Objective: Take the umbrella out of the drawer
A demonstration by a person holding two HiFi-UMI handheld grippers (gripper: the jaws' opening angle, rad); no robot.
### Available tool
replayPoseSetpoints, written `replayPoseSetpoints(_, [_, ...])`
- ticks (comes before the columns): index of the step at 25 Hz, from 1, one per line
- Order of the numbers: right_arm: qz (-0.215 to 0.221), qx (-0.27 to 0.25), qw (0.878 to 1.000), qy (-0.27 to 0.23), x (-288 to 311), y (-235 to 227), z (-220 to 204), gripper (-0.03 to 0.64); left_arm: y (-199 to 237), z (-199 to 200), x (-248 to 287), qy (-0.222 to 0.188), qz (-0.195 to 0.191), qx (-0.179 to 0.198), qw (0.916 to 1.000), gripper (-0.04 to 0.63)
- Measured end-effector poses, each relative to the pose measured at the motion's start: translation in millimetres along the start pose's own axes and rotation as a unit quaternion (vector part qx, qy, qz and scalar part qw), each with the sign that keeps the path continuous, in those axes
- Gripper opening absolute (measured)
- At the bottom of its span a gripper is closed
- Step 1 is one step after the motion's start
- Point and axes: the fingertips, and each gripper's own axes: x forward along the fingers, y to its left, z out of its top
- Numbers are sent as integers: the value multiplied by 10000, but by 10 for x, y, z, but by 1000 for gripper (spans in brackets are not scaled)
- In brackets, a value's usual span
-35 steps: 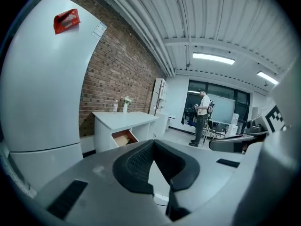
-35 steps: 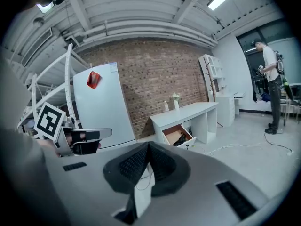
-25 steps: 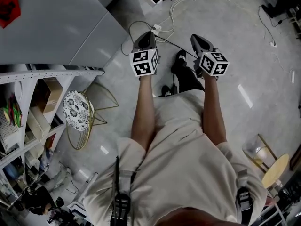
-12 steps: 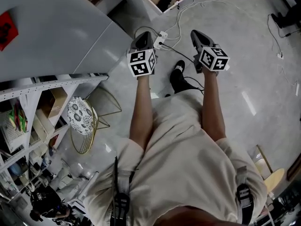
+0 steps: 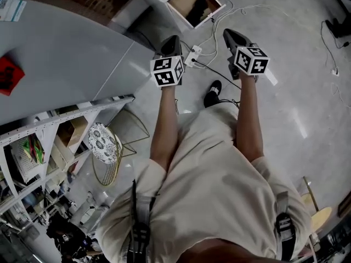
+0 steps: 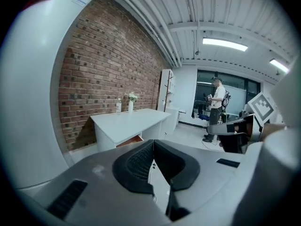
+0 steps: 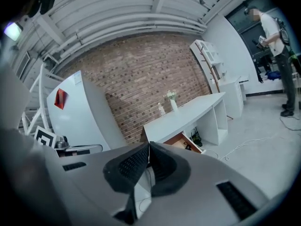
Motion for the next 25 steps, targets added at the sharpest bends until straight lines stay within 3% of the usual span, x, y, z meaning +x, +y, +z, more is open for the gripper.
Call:
replayPoseSetpoints(9, [308,76,9993,208,211,-556,246,69,-258,167,818,76,-292,45,9995,11])
replayPoseSetpoints(15, [208,175,9992,295,94,-825,242,69,-448,136,1055,303,-375,270,9985,11])
replayPoseSetpoints(17, [185,234,9988,379,76,-859,165,69,-415,100,1062,345,-280,198,9988,11])
replayPoseSetpoints(21, [240,292,9987,356,60,-836,107,69,-231,42,1031,222,283,7,9994,11])
replayPoseSetpoints(25, [147,196,9992,304,47,-832,71,69,-196,-86,1080,340,230,-28,9992,11])
